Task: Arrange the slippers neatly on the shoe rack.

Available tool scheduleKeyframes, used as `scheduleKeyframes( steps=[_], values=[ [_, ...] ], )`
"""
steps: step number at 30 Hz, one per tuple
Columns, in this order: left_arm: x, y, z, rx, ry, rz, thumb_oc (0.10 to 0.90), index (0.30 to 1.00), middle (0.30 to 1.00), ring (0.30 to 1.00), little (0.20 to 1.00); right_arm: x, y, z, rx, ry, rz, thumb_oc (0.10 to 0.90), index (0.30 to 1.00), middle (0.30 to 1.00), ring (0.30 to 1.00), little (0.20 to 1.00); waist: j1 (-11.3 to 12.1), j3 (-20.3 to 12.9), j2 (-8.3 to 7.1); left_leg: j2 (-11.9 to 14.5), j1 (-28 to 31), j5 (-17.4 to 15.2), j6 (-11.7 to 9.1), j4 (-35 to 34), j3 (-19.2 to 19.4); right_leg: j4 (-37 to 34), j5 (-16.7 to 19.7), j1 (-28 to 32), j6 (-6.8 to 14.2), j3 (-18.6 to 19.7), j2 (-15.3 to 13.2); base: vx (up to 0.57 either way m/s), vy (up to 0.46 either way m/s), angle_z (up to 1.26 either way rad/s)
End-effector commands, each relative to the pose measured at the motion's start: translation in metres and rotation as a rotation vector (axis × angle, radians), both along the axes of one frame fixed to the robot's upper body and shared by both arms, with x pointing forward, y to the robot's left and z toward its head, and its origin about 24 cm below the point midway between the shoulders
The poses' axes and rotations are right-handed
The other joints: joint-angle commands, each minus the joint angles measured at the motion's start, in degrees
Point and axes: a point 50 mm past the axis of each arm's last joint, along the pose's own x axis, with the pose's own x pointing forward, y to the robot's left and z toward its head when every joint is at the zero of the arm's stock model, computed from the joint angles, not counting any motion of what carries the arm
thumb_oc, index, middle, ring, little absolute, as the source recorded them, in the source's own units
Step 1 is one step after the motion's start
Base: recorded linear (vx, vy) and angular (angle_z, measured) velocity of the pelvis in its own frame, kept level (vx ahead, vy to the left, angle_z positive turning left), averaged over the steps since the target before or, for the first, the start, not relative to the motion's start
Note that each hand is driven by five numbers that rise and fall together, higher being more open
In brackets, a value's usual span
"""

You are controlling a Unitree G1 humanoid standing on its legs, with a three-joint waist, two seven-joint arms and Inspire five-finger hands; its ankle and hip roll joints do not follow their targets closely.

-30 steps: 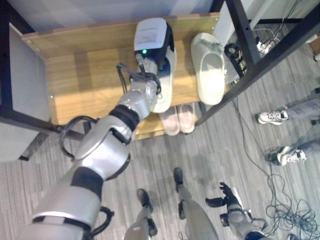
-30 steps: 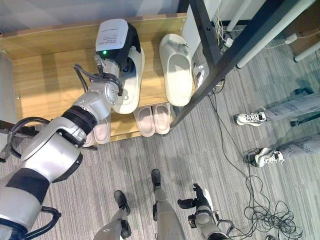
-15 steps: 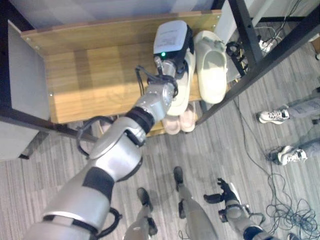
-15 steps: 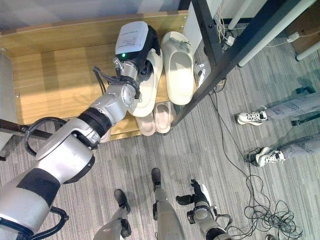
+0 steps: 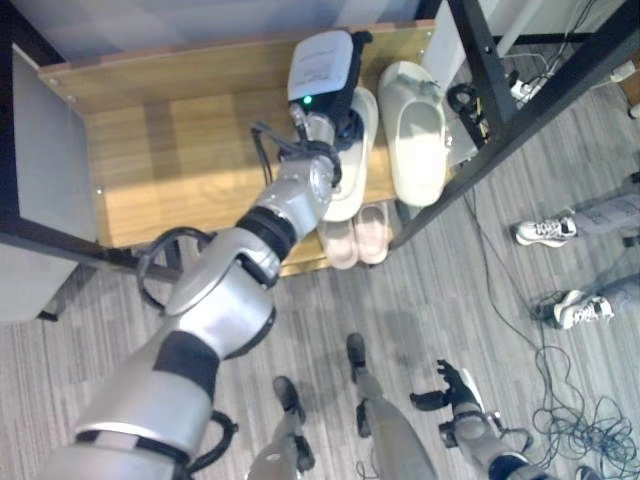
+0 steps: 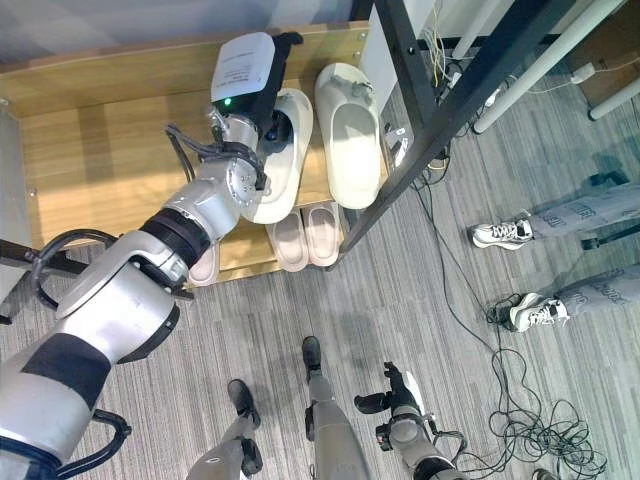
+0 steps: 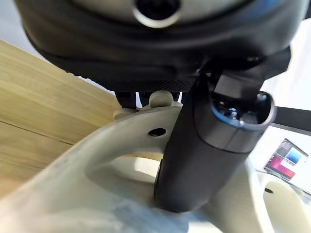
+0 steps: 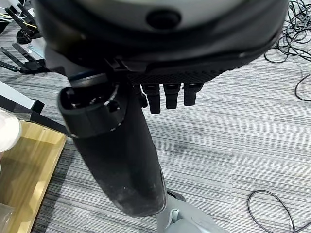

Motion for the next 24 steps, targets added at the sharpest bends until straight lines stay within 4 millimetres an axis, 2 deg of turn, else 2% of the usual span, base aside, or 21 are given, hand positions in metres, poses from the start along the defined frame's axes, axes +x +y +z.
scheduleKeyframes(
  steps=[1,12,17,20,21,22,24],
  values=[
    [-0.016,-0.025,0.073,-0.002,-0.22,-0.059,0.8,0.9,0.9,0.9,0.9,-0.023,-0.048,-0.002,-0.107,0.068,-0.077,0.8,0.9,0.9,0.9,0.9,1.27,0.01,6.67,4.22,0.64,-1.19,-3.07,-0.29,-9.32,5.53,-12.86,4.3,3.15,-4.54,2.22,0.0,0.0,0.0],
    [-0.009,-0.033,0.04,0.063,-0.112,-0.052,0.8,0.9,0.9,0.9,0.9,-0.031,-0.057,-0.004,-0.123,0.108,-0.116,0.8,0.9,0.9,0.9,0.9,0.73,1.59,7.14,3.69,2.27,-1.41,-2.38,-0.29,-8.5,5.57,-12.21,5.11,3.15,-3.54,1.89,-0.04,0.014,0.01],
    [-0.01,-0.035,0.032,0.117,-0.129,-0.068,0.8,0.9,0.9,0.9,0.9,-0.023,-0.058,0.0,-0.146,0.096,-0.1,0.8,0.9,0.9,0.9,0.9,0.56,1.38,7.38,3.16,0.96,-1.05,-2.01,-0.29,-8.76,5.56,-11.36,3.63,3.26,-2.67,1.57,-0.01,0.003,0.0],
    [-0.011,-0.029,0.041,0.146,-0.178,-0.061,0.8,0.9,0.9,0.9,0.9,-0.019,-0.059,0.002,-0.157,0.084,-0.105,0.8,0.9,0.9,0.9,0.9,0.43,1.08,7.43,2.87,-0.87,-0.88,-1.94,-0.29,-8.48,4.87,-10.28,2.09,3.67,-2.39,1.29,0.0,0.001,0.01],
    [-0.012,-0.023,0.049,0.137,-0.206,-0.051,0.8,0.9,0.9,0.9,0.9,-0.019,-0.058,0.001,-0.151,0.084,-0.109,0.8,0.9,0.9,0.9,0.9,0.49,0.81,7.46,2.76,-1.46,-0.81,-1.91,-0.29,-8.49,4.55,-10.03,1.67,3.84,-2.3,1.29,0.01,0.001,0.04],
    [-0.014,-0.009,0.067,0.112,-0.264,-0.018,0.8,0.9,0.9,0.9,0.9,-0.026,-0.054,-0.003,-0.134,0.096,-0.114,0.8,0.9,0.9,0.9,0.9,0.57,0.62,7.49,2.72,-2.42,-0.61,-1.88,-0.29,-8.48,4.02,-9.61,1.1,3.94,-2.46,1.26,0.0,0.0,0.0],
    [-0.015,-0.003,0.074,0.101,-0.292,-0.005,0.8,0.9,0.9,0.9,0.9,-0.028,-0.052,-0.005,-0.121,0.097,-0.119,0.8,0.9,0.9,0.9,0.9,0.65,0.57,7.45,2.76,-2.69,-0.55,-1.89,-0.29,-8.54,3.87,-9.52,1.02,3.94,-2.51,1.21,0.0,0.0,0.0]
  ],
)
